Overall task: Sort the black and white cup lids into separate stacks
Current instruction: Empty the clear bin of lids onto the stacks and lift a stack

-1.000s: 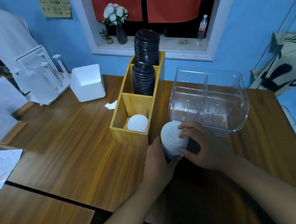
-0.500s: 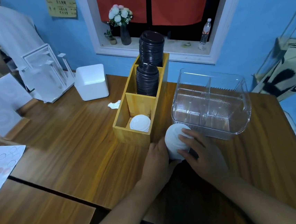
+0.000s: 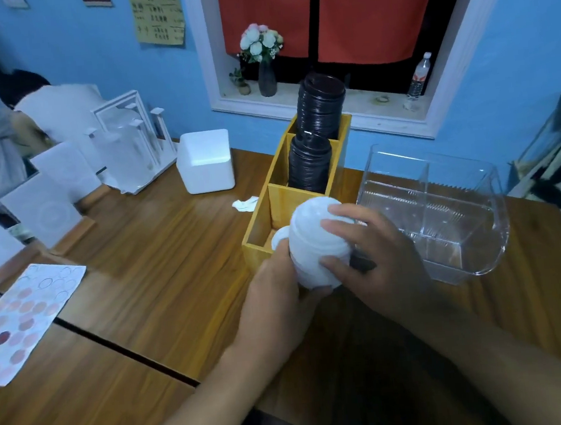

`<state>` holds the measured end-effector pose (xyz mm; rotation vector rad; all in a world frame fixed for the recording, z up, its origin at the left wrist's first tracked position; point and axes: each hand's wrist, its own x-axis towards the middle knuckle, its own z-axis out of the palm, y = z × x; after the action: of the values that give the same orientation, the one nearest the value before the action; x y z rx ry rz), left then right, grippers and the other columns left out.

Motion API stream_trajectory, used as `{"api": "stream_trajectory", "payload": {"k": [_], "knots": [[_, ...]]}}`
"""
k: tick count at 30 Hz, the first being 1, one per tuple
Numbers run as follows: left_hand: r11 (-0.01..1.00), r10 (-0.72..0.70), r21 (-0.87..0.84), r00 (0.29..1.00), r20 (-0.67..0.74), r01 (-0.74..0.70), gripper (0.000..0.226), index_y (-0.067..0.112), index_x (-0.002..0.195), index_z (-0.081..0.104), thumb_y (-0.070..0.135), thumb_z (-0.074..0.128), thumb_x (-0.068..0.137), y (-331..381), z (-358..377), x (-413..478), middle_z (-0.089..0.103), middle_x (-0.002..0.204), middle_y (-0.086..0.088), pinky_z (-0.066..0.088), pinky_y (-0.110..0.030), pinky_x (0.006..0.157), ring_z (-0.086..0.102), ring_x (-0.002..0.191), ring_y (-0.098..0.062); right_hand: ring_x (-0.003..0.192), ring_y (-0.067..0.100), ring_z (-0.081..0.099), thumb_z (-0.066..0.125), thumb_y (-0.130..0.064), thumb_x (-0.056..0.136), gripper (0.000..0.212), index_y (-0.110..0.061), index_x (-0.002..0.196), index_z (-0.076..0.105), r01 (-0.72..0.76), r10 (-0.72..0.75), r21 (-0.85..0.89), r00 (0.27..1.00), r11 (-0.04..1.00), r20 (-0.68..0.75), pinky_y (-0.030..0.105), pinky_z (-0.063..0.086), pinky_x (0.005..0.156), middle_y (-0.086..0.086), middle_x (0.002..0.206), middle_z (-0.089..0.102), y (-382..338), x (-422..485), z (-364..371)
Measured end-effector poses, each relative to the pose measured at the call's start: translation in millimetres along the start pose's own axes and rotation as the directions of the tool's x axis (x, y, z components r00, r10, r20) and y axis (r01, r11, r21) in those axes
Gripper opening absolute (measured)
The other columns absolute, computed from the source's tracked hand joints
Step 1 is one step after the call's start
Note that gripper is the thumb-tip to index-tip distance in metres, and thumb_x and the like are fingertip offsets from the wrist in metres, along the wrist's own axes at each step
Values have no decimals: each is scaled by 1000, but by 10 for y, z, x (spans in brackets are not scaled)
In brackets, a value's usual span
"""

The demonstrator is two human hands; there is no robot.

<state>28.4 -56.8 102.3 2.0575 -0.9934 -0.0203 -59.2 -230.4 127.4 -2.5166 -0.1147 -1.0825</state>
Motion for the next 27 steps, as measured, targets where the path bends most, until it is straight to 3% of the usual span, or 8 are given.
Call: {"api": "stream_trajectory", "payload": {"k": [3,6,9,12,15,19,22,27], "knots": [[998,-29,61,1000,11,28,82,31,149,34,46,82,83,-32,-259,269,54,140,16,36,-2,83,48,117,6,130,16,53,70,-35,93,43,-13,130,65,-39,41,72,999,997,-21,35,54,99,4,140,58,27,367,106],[990,-97,106,995,38,92,87,24,149,33,48,82,82,-144,-373,545,55,144,4,46,-18,89,58,122,-13,130,12,51,73,-30,92,42,-12,129,66,-92,91,115,996,989,14,39,54,98,0,139,55,142,596,279],[960,-238,168,969,61,225,89,24,144,37,51,87,75,-268,-354,759,60,138,0,49,-25,82,61,119,-20,127,8,50,75,-30,90,42,-13,128,65,-104,95,111,992,988,79,38,54,97,-1,136,52,323,656,450],[944,-281,208,955,98,256,86,24,140,39,48,88,74,-369,-278,872,63,131,0,44,-21,68,63,113,-20,124,0,47,74,-34,89,44,-13,127,64,-108,98,84,989,991,108,32,51,98,-2,133,52,469,604,555],[936,-307,224,939,152,270,76,20,137,42,41,86,79,-377,-224,937,64,127,-1,38,-17,60,64,112,-21,124,8,51,74,-33,89,44,-12,127,64,-115,107,68,987,991,118,33,52,99,0,133,53,558,547,610],[915,-296,345,929,220,210,46,17,117,57,36,83,83,-368,-228,1032,68,110,-2,56,-31,76,66,99,-21,122,20,55,73,-37,89,43,-13,124,64,-18,26,-43,980,999,200,41,52,96,4,132,54,649,443,684],[915,-292,365,907,302,173,38,16,114,63,33,81,85,-375,-268,1094,69,106,-2,59,-40,86,66,98,-22,120,23,55,71,-41,90,42,-15,123,66,49,-11,-158,973,986,232,44,50,98,6,131,59,685,390,731],[944,-262,288,892,368,159,39,14,121,62,28,78,88,-359,-316,1137,69,110,-4,59,-34,84,65,97,-19,120,27,58,62,-42,97,40,-15,125,68,126,-66,-248,969,961,238,49,45,105,8,131,64,694,403,795]]}}
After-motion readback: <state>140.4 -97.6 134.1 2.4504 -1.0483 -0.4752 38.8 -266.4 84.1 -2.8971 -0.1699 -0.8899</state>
